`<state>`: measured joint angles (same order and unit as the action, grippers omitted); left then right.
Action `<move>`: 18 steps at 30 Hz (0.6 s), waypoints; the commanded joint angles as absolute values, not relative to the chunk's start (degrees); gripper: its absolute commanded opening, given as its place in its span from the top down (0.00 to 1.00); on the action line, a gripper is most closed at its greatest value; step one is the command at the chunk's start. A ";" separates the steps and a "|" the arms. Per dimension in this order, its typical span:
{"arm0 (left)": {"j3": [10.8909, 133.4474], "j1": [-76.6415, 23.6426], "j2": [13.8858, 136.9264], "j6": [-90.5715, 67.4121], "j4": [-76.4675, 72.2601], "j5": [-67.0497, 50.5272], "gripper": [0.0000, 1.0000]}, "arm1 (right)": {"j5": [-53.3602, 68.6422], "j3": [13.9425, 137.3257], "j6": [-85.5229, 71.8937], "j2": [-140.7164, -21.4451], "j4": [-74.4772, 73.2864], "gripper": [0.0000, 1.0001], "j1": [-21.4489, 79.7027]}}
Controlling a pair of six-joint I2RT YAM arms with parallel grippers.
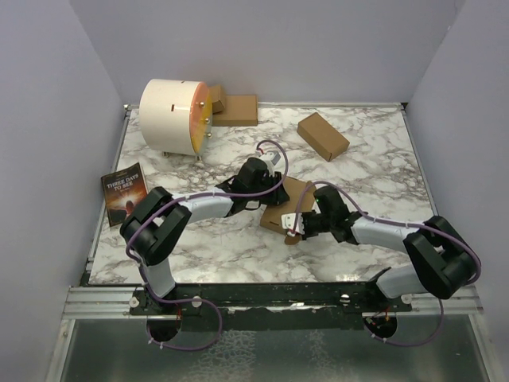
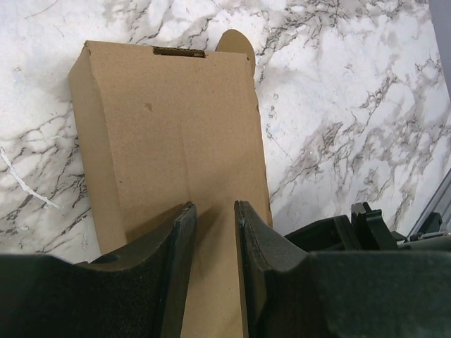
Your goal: Fold the paper box
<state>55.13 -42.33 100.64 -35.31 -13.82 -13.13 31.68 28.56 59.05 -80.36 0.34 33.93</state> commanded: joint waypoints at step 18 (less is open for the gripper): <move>54.95 -41.40 104.48 -35.61 -9.30 -15.26 0.67 | 53.13 29.62 73.53 -69.58 -24.30 0.64 29.38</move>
<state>55.68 -41.50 101.73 -35.70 -15.18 -14.11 40.53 29.19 64.95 -68.05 -12.08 28.86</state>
